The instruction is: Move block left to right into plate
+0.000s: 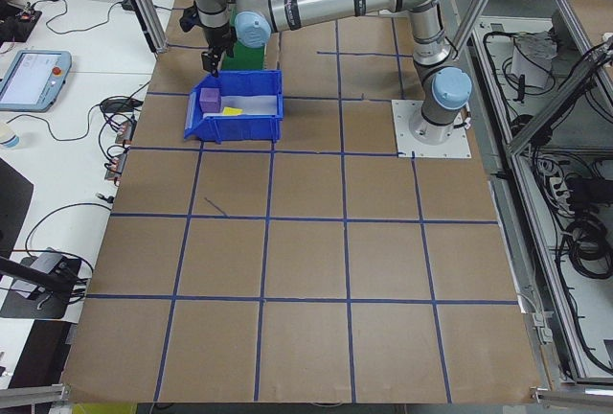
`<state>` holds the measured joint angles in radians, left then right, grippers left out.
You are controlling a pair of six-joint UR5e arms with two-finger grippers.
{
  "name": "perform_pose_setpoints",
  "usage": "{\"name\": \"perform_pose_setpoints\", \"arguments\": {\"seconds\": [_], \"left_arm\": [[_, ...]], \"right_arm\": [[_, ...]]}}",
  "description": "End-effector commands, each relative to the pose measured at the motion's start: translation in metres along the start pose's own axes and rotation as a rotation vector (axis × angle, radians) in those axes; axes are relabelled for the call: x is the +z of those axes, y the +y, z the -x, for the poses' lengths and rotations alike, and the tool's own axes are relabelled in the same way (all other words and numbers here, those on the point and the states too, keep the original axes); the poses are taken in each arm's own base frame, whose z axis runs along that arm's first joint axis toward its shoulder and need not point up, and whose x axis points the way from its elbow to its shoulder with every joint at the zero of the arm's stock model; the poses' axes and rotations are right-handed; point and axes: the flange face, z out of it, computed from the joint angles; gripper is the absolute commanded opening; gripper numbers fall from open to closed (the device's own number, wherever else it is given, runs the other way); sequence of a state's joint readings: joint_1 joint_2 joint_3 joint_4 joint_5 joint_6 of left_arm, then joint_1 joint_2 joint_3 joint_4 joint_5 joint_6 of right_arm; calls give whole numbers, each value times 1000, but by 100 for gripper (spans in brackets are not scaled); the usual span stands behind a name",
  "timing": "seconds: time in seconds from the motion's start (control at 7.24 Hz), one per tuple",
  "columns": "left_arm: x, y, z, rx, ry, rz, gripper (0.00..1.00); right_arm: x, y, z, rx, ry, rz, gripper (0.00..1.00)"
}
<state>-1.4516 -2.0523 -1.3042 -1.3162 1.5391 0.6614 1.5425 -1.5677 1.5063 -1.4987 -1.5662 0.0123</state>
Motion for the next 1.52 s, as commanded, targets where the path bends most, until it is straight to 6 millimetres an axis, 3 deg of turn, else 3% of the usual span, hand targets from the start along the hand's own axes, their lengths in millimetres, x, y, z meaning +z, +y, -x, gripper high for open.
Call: {"name": "perform_pose_setpoints", "arguments": {"seconds": [0.0,0.28,0.55,0.97,1.24,1.38], "left_arm": [[42,10,1,409,2,61,100],[65,24,9,701,18,138,100],[70,30,25,1093,19,150,100],[97,31,51,1270,29,151,100],[95,36,61,1252,23,148,100],[106,39,60,1249,31,148,100]], "right_arm": [[0,0,0,-1,0,0,100],[0,0,0,-1,0,0,100],[0,0,0,-1,0,0,100],[1,1,1,-2,0,3,100],[1,0,1,-2,0,2,100],[1,0,1,-2,0,2,100]]}}
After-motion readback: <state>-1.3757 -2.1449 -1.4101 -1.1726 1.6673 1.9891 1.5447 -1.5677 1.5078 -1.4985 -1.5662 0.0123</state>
